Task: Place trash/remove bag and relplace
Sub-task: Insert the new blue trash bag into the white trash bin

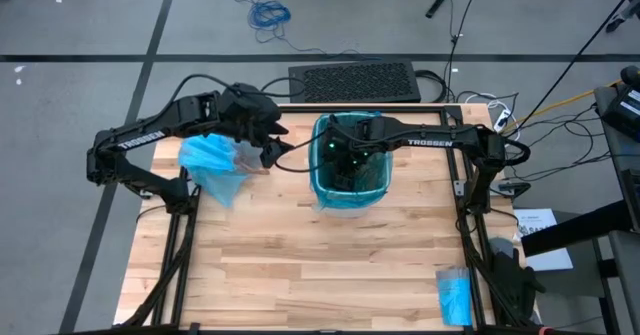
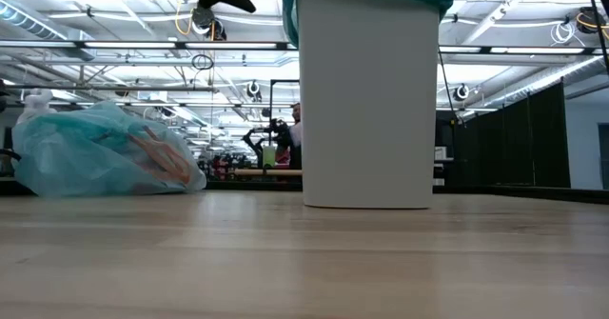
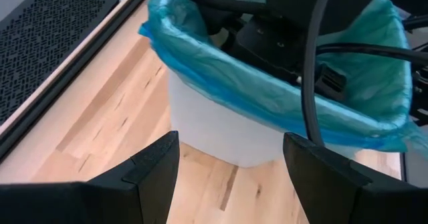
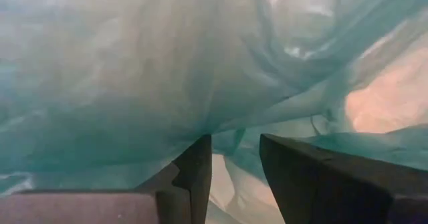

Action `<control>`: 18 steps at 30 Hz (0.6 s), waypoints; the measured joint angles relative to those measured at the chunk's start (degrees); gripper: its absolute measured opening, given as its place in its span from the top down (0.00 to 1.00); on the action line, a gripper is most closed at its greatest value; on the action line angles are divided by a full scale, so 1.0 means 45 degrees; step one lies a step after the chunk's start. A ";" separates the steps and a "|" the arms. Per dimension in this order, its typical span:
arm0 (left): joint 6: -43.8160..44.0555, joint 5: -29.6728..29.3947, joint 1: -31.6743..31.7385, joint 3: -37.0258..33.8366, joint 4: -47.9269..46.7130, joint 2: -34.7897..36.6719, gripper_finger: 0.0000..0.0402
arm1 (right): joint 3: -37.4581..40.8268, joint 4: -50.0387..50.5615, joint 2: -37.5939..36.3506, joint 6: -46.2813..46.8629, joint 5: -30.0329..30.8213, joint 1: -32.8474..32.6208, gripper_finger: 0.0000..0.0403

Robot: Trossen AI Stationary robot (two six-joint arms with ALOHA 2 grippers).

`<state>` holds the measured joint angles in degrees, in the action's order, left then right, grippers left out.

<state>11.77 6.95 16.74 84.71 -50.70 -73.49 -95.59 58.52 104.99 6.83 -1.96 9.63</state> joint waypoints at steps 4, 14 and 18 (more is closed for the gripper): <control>0.0009 -0.0006 -0.0274 0.0000 0.0000 0.0000 0.35 | 0.0000 0.0108 0.0000 0.0000 -0.0424 0.0005 0.70; 0.0330 -0.0101 -0.0834 -0.0005 -0.0004 0.0000 0.35 | 0.0000 0.0133 0.0000 0.0269 0.0272 -0.0034 0.70; 0.0561 -0.0239 -0.1033 -0.0005 -0.0002 0.0000 0.35 | 0.0000 0.0133 -0.0019 0.0325 0.0408 -0.0034 0.70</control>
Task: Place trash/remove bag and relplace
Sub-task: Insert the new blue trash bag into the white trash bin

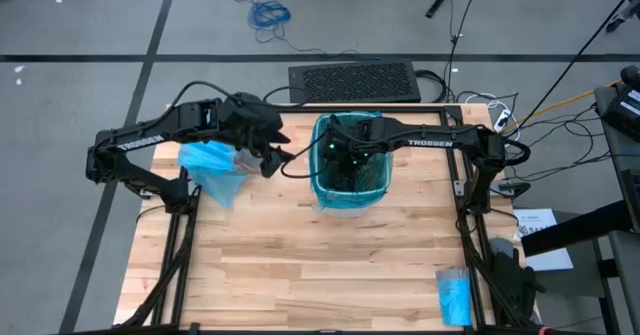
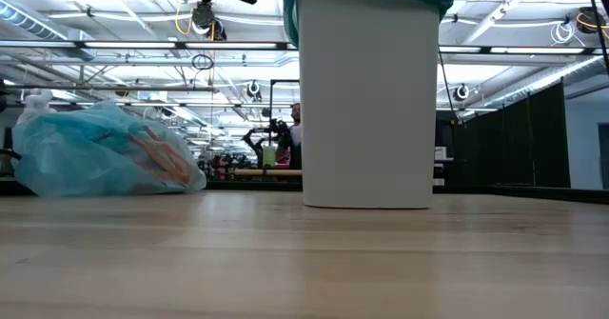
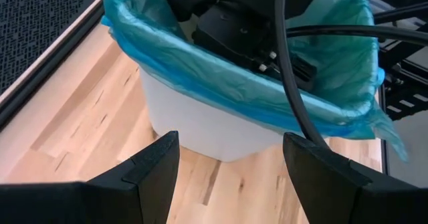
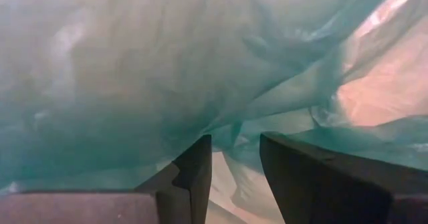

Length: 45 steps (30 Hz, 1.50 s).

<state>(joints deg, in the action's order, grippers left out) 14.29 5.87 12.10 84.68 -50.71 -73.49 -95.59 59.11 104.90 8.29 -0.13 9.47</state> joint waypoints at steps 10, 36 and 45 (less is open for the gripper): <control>0.0085 -0.0601 -0.0420 0.0000 0.0002 0.0000 0.35 | 0.0005 -0.0001 -0.0126 0.0170 0.0016 0.0000 0.70; 0.0000 -0.1077 -0.0471 0.0000 0.0012 0.0005 0.35 | 0.0005 0.0973 -0.1048 0.0491 0.0066 0.0010 0.70; -0.0245 -0.1015 -0.0471 0.0000 0.0205 0.0005 0.35 | 0.0005 0.0993 -0.1780 0.0685 0.0815 -0.0039 0.70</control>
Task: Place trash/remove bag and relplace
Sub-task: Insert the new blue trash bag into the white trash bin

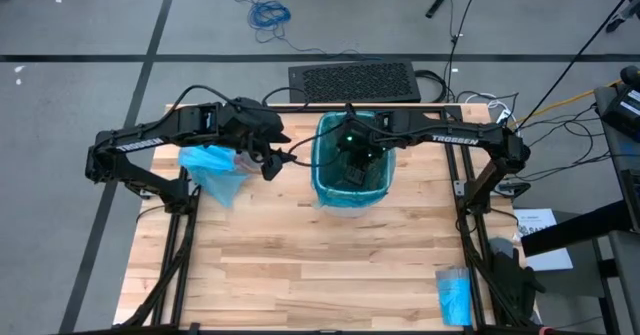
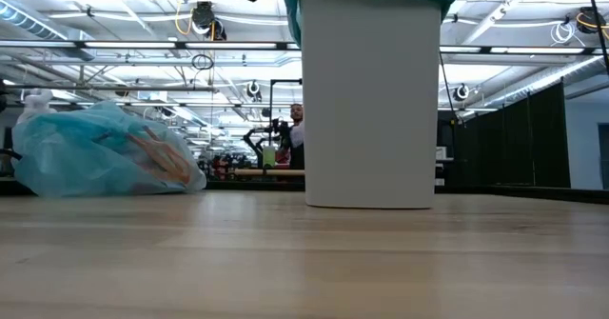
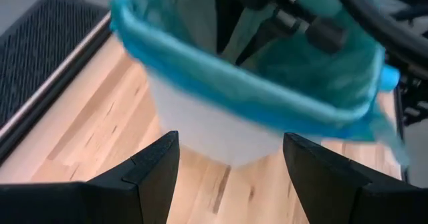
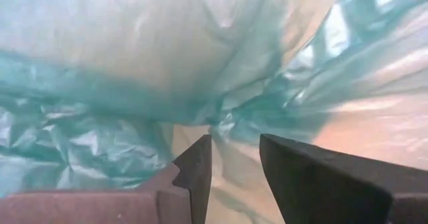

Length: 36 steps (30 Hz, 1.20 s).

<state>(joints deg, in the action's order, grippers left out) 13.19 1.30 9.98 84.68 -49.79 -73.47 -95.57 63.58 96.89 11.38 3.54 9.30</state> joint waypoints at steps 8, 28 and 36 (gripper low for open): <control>-0.0028 0.0148 0.0000 0.0000 0.2944 0.0306 0.35 | 0.0000 -0.0583 -0.0533 0.0048 0.0202 0.0024 0.70; 0.0105 -0.0103 0.0015 0.0000 0.3679 0.0345 0.35 | -0.0015 -0.2410 -0.2256 0.0573 0.0891 0.0097 0.70; 0.0298 -0.0277 0.0000 0.0000 0.3650 0.0302 0.35 | -0.0015 -0.2475 -0.2261 0.0470 0.0900 0.0001 0.70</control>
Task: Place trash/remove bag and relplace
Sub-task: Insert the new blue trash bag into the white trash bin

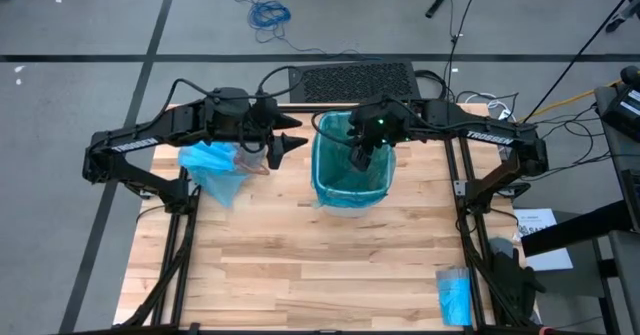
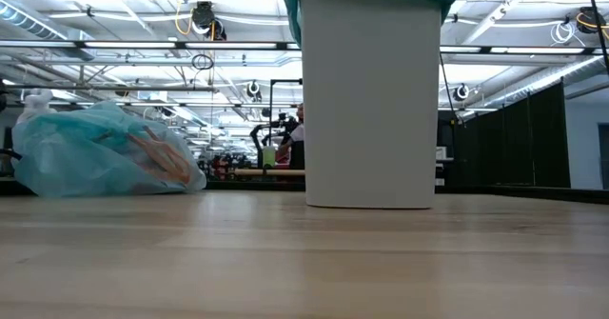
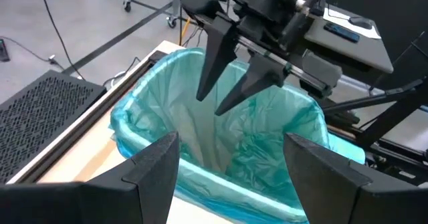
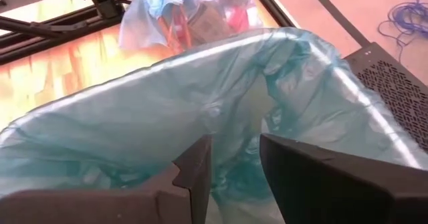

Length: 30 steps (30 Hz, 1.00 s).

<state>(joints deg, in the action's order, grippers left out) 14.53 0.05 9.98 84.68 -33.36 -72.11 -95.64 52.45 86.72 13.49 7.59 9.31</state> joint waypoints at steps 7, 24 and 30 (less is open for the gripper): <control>0.0687 0.0505 -0.0315 -0.0199 -0.1353 -0.0200 0.35 | 0.0003 0.0009 -0.0582 -0.0129 0.0085 0.0361 0.70; 0.4166 -0.1209 -0.3097 -0.1452 -0.0271 -0.0220 0.35 | 0.0001 0.0795 -0.2979 -0.1209 0.0063 0.1529 0.70; 0.8545 -0.4290 -0.3931 -0.2236 0.0422 -0.0293 0.35 | 0.0771 0.1044 -0.3348 -0.1482 0.0065 0.1534 0.70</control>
<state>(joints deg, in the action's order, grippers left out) 52.99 -19.25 -7.71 74.62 -31.47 -73.43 -92.17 57.14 71.65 6.82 7.89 16.21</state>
